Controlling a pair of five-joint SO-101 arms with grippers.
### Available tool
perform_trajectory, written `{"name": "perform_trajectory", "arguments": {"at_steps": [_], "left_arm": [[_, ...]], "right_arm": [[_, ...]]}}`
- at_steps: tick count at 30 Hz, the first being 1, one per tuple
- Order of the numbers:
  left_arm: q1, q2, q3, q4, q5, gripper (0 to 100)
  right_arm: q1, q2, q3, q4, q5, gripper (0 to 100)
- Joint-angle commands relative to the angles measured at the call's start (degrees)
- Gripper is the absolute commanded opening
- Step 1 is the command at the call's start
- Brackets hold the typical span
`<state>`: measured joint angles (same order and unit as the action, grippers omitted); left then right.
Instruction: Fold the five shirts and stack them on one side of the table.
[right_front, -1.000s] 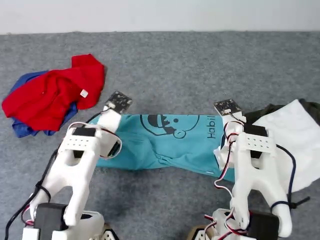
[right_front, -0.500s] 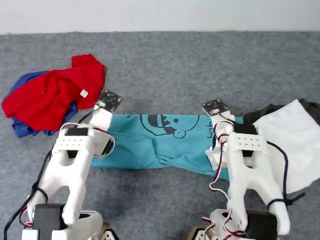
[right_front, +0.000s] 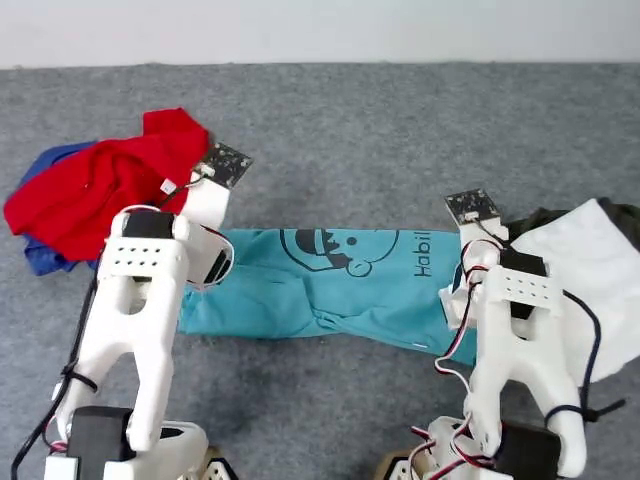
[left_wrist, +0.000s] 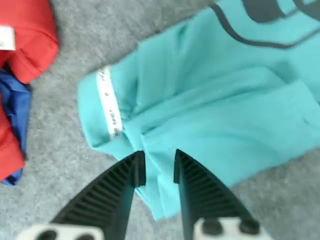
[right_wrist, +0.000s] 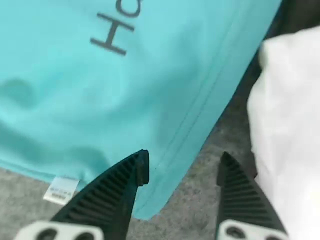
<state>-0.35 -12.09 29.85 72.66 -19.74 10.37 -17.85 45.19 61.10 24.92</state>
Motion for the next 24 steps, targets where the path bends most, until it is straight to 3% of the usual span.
{"name": "perform_trajectory", "arguments": {"at_steps": [1, 8, 14, 24], "left_arm": [[1.58, -1.58, -2.77, 2.9, -0.26, 11], [3.34, -1.58, -2.77, 3.25, -0.18, 11], [2.9, -1.58, -2.51, 3.25, -0.18, 11], [2.81, -1.58, -2.42, 3.34, -0.18, 11]], "right_arm": [[0.84, 1.98, -1.05, -2.86, -0.7, 23.8], [0.75, 15.96, -2.37, -8.4, -3.96, 23.1], [0.84, 20.53, -7.65, -3.65, -2.2, 0.9], [1.63, 20.53, -15.74, 5.85, 1.49, 1.0]]}}
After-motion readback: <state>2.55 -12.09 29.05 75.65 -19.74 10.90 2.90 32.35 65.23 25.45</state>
